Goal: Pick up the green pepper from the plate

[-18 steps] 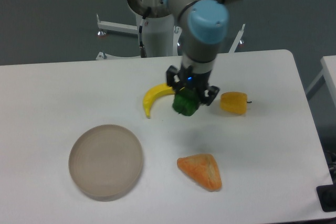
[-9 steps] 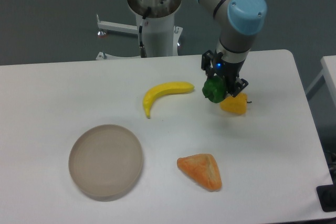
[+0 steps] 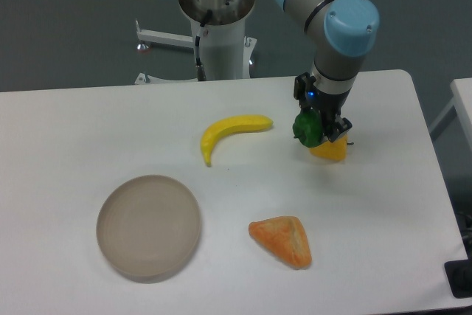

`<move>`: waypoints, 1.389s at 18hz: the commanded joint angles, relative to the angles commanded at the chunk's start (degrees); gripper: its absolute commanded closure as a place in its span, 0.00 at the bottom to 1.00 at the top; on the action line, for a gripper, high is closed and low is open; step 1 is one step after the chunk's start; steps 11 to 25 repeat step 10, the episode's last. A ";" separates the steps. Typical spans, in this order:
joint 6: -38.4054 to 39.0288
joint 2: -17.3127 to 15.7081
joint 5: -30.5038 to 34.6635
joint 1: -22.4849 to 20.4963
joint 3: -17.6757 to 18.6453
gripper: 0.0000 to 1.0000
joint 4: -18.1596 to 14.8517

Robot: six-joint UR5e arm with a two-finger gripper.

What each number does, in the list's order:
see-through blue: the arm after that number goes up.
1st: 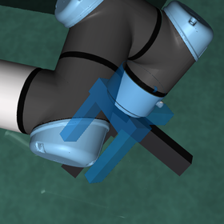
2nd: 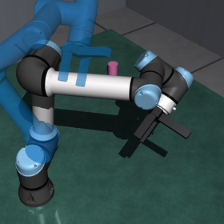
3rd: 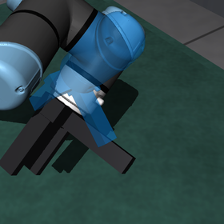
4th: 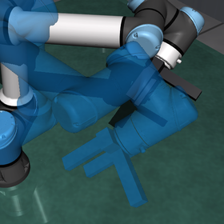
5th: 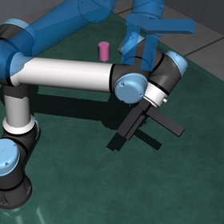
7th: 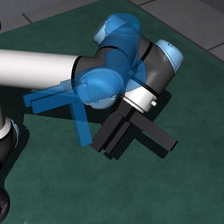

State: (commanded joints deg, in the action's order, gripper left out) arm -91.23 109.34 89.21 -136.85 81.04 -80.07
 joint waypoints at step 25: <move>0.09 0.09 0.09 0.09 0.44 1.00 -0.09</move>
